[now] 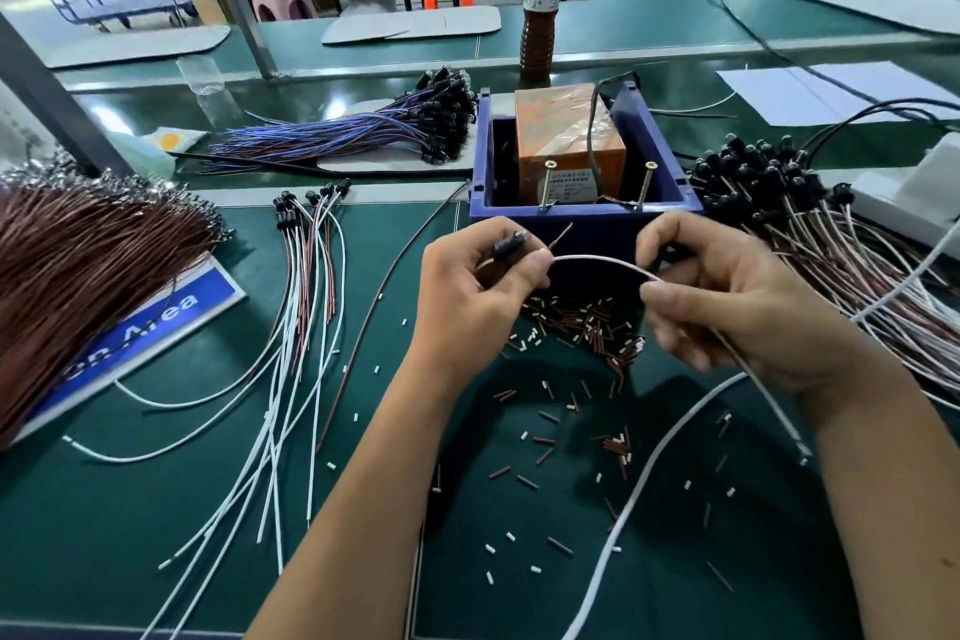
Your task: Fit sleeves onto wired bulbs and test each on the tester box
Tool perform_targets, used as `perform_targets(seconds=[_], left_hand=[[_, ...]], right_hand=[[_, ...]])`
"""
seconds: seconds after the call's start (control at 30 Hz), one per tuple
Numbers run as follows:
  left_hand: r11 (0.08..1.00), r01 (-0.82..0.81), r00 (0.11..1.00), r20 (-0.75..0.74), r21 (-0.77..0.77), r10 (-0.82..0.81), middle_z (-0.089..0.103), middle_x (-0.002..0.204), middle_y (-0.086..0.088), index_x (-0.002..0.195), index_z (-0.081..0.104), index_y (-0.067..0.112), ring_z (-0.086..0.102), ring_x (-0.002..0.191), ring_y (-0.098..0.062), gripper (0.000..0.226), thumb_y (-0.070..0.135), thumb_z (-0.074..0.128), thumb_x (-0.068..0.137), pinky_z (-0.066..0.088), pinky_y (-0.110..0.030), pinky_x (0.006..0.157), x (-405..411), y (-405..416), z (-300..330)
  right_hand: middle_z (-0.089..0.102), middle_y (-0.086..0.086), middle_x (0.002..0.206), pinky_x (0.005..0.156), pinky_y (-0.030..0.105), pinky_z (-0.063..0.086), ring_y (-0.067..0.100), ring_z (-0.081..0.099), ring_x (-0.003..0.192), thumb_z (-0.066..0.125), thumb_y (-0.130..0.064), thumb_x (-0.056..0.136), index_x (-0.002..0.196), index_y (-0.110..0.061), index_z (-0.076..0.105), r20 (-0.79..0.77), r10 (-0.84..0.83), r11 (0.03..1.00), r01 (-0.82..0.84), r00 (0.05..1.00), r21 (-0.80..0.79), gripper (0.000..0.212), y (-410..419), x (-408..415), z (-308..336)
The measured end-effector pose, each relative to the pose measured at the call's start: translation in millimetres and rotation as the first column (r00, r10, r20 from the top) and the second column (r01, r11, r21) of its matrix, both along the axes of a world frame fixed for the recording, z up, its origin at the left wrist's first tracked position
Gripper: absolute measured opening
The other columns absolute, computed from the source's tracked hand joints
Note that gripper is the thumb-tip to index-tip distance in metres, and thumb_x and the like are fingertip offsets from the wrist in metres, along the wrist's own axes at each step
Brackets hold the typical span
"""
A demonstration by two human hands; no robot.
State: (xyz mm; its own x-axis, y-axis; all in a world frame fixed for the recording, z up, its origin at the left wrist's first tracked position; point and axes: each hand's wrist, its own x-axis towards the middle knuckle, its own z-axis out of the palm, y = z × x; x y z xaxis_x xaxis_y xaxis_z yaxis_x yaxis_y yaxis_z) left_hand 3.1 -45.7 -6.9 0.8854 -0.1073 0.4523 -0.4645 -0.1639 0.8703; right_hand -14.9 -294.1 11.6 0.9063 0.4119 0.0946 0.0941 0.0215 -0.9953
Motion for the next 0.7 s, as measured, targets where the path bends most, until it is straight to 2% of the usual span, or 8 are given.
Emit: perform_targets(seconds=[0.13, 0.17, 0.23, 0.3, 0.37, 0.47, 0.57, 0.7], left_hand=[[0.996, 0.042, 0.998, -0.033, -0.077, -0.044, 0.071, 0.072, 0.000, 0.084, 0.071, 0.005, 0.058, 0.059, -0.003, 0.011, 0.005, 0.070, 0.094, 0.043, -0.013, 0.062, -2.9, -5.2, 2.4], [0.992, 0.056, 0.997, -0.042, -0.112, -0.061, 0.072, 0.072, -0.001, 0.084, 0.071, 0.005, 0.056, 0.058, -0.003, 0.011, 0.004, 0.069, 0.095, 0.042, -0.014, 0.060, -3.9, -6.5, 3.2], [0.980, 0.098, 0.992, -0.067, -0.174, -0.111, 0.071, 0.074, -0.004, 0.082, 0.070, 0.007, 0.050, 0.056, -0.006, 0.013, 0.003, 0.068, 0.095, 0.040, -0.016, 0.056, -6.5, -9.0, 4.7], [0.968, 0.149, 0.984, -0.069, -0.202, -0.166, 0.072, 0.079, -0.008, 0.083, 0.070, 0.010, 0.050, 0.057, -0.004, 0.014, 0.004, 0.067, 0.096, 0.039, -0.015, 0.056, -10.3, -11.6, 7.1], [0.946, 0.200, 0.974, -0.053, -0.256, -0.220, 0.073, 0.090, -0.015, 0.085, 0.069, 0.009, 0.055, 0.059, 0.000, 0.013, 0.003, 0.065, 0.096, 0.042, -0.011, 0.059, -13.6, -12.8, 10.0], [0.899, 0.261, 0.955, -0.042, -0.352, -0.294, 0.072, 0.106, -0.022, 0.085, 0.066, 0.005, 0.057, 0.057, 0.001, 0.014, -0.003, 0.061, 0.095, 0.044, -0.009, 0.058, -16.1, -12.8, 14.0], [0.882, 0.269, 0.940, -0.093, -0.386, -0.327, 0.074, 0.117, -0.016, 0.080, 0.068, 0.015, 0.035, 0.048, -0.005, 0.017, 0.006, 0.063, 0.093, 0.031, -0.018, 0.049, -15.1, -11.6, 14.0], [0.732, 0.394, 0.835, -0.117, -0.555, -0.538, 0.064, 0.135, -0.027, 0.083, 0.064, 0.010, 0.027, 0.044, 0.000, 0.013, 0.007, 0.059, 0.094, 0.031, -0.013, 0.046, -12.6, -1.3, 19.5]], right_hand=[[0.070, 0.014, 0.080, 0.038, 0.015, 0.036, 0.016, 0.057, 0.047, 0.075, -0.043, 0.092, 0.100, -0.012, 0.070, 0.072, 0.162, 0.932, -0.177, 0.984, 0.316, 0.032, 1.6, -3.5, 2.5], [0.072, 0.016, 0.088, 0.039, 0.016, 0.037, 0.018, 0.060, 0.051, 0.069, -0.044, 0.096, 0.104, -0.008, 0.072, 0.063, 0.235, 0.861, -0.238, 0.970, 0.450, 0.037, 3.4, -3.7, 3.1], [0.070, 0.029, 0.106, 0.045, 0.024, 0.037, 0.030, 0.065, 0.062, 0.053, -0.033, 0.105, 0.121, 0.008, 0.066, 0.038, 0.427, 0.586, -0.308, 0.904, 0.749, 0.045, 5.3, -3.6, 3.0], [0.066, 0.038, 0.116, 0.052, 0.031, 0.034, 0.038, 0.064, 0.069, 0.050, -0.012, 0.102, 0.130, 0.017, 0.057, 0.064, 0.478, 0.402, -0.283, 0.876, 0.871, 0.040, 8.4, -3.3, 2.4], [0.072, 0.029, 0.113, 0.051, 0.028, 0.033, 0.030, 0.064, 0.065, 0.065, -0.008, 0.096, 0.127, 0.009, 0.064, 0.065, 0.318, 0.527, -0.234, 0.946, 0.817, 0.036, 10.2, -2.1, -0.6], [0.080, 0.000, 0.087, 0.044, 0.020, 0.028, 0.010, 0.060, 0.050, 0.069, -0.045, 0.093, 0.100, -0.020, 0.082, 0.089, 0.034, 0.819, -0.079, 0.995, 0.569, 0.030, 12.8, -4.0, -2.1], [0.067, -0.001, 0.054, 0.042, 0.018, 0.028, 0.008, 0.051, 0.038, 0.033, -0.051, 0.104, 0.078, -0.020, 0.079, 0.009, 0.099, 0.858, -0.090, 0.995, 0.505, 0.062, 14.1, -3.1, -0.6], [0.045, -0.003, 0.037, 0.035, 0.026, 0.011, 0.009, 0.031, 0.029, 0.048, -0.061, 0.103, 0.066, -0.015, 0.071, -0.062, 0.302, 0.939, -0.286, 0.951, 0.189, 0.064, 13.4, -4.9, -2.7]])
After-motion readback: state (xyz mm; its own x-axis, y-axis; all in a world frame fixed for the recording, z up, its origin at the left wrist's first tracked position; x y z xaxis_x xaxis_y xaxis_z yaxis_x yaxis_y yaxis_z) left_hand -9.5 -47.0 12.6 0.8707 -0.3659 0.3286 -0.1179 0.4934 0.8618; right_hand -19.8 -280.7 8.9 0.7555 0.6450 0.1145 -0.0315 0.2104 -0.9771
